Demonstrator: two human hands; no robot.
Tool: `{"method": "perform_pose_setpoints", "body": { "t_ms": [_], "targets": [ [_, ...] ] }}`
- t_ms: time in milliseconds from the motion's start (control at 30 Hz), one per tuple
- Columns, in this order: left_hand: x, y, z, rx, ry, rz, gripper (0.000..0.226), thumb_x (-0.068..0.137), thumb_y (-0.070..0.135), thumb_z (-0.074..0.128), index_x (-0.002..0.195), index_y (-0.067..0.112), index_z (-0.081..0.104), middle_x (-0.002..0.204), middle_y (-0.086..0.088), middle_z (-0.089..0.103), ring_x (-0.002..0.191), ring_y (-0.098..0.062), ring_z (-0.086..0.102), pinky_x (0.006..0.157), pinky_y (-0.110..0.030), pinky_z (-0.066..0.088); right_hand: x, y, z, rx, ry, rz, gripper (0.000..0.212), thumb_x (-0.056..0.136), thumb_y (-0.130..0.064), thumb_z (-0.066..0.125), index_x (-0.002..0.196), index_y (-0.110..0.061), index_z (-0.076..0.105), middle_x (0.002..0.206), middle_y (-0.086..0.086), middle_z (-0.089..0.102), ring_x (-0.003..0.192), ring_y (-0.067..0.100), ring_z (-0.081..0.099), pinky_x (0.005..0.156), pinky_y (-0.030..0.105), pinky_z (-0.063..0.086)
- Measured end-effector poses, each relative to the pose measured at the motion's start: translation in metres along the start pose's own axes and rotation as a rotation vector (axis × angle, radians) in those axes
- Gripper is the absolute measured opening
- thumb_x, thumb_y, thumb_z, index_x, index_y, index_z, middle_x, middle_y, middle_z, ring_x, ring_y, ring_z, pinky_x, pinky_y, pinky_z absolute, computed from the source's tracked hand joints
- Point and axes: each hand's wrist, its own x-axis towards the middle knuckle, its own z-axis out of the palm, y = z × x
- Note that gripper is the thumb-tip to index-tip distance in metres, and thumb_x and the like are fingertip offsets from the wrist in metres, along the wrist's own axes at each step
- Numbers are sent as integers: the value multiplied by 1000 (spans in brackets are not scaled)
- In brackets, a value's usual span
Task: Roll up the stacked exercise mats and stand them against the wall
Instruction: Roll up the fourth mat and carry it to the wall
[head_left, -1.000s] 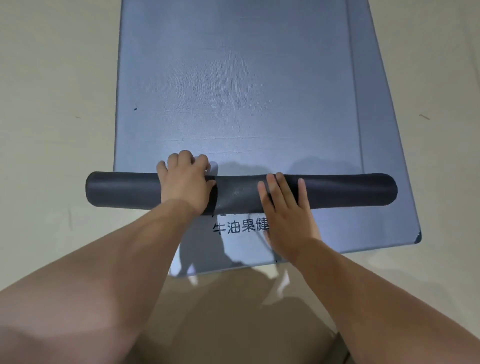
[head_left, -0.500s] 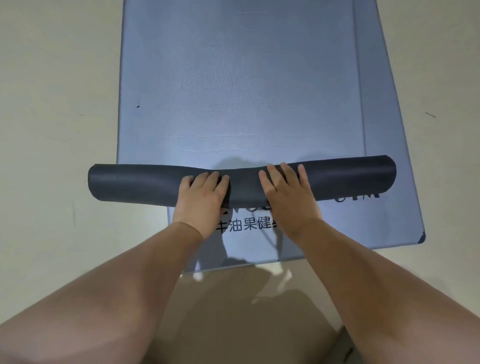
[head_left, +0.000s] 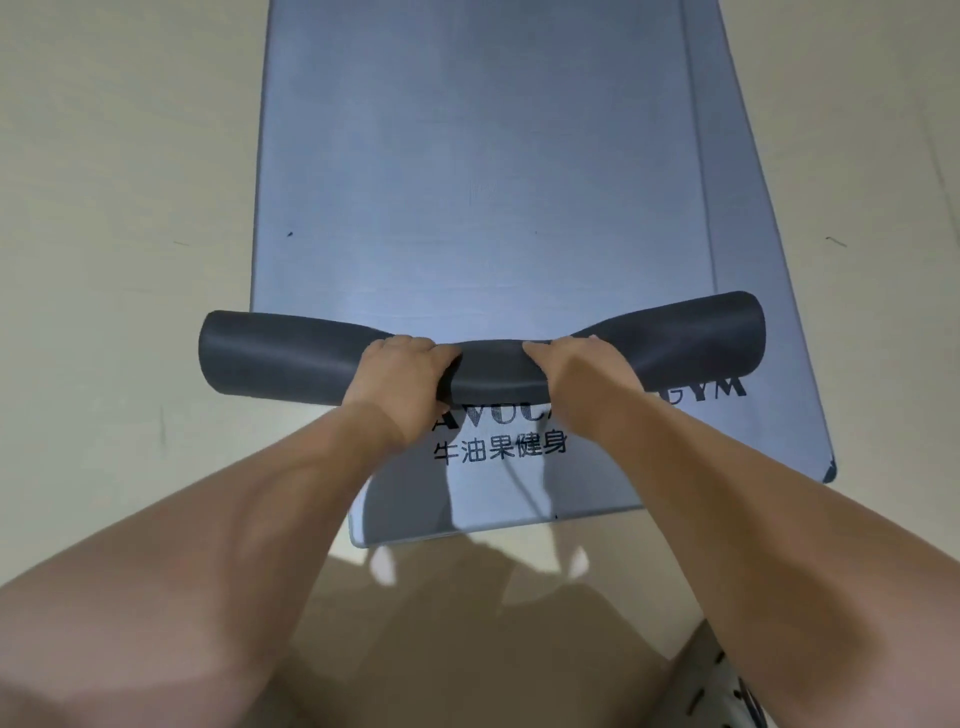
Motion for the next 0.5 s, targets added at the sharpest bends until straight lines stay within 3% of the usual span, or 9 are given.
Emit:
{"method": "perform_pose_setpoints", "body": {
  "t_ms": [67, 167, 233, 300, 400, 500],
  "targets": [
    [1, -9, -17, -191, -111, 33, 52, 88, 36, 73, 137, 34, 55, 112, 10, 66, 106, -21, 58, 93, -34, 42, -6, 5, -5, 92, -49, -19, 56, 92, -6, 61, 144, -25, 52, 115, 2, 66, 100, 25, 61, 91, 31, 48],
    [4, -18, -36, -395, -200, -7, 25, 99, 25, 62, 123, 29, 69, 103, 7, 73, 100, -19, 63, 82, -26, 41, -16, 14, -5, 188, -121, -62, 50, 86, -13, 68, 133, -32, 63, 118, -4, 69, 104, 23, 61, 88, 33, 51],
    [0, -10, -39, -351, -277, 19, 28, 99, 31, 62, 126, 30, 68, 100, 7, 71, 96, -15, 59, 80, -24, 38, -23, 15, 0, 198, -137, -75, 51, 80, -16, 71, 127, -36, 67, 114, -8, 67, 102, 22, 61, 82, 31, 49],
    [-8, 3, -33, -302, -286, 36, 44, 89, 57, 67, 128, 35, 66, 95, 13, 63, 91, -11, 56, 79, -27, 40, -24, 14, 2, 205, -132, -78, 48, 78, -17, 69, 122, -36, 70, 102, -11, 63, 96, 21, 60, 75, 30, 47],
    [-20, 18, -17, -17, -76, 103, 66, 73, 80, 52, 113, 31, 70, 92, 7, 61, 88, -20, 58, 77, -35, 45, -19, 20, -6, 275, -144, -38, 51, 77, -20, 70, 125, -37, 73, 110, -10, 65, 102, 19, 60, 74, 27, 42],
    [-34, 26, -2, 122, 234, 209, 47, 79, 54, 69, 110, 19, 71, 92, -3, 63, 82, -30, 56, 74, -40, 39, -11, 28, -19, 450, -191, 52, 45, 73, -15, 72, 112, -35, 79, 99, -13, 71, 93, 16, 62, 70, 25, 46]
  ]
}}
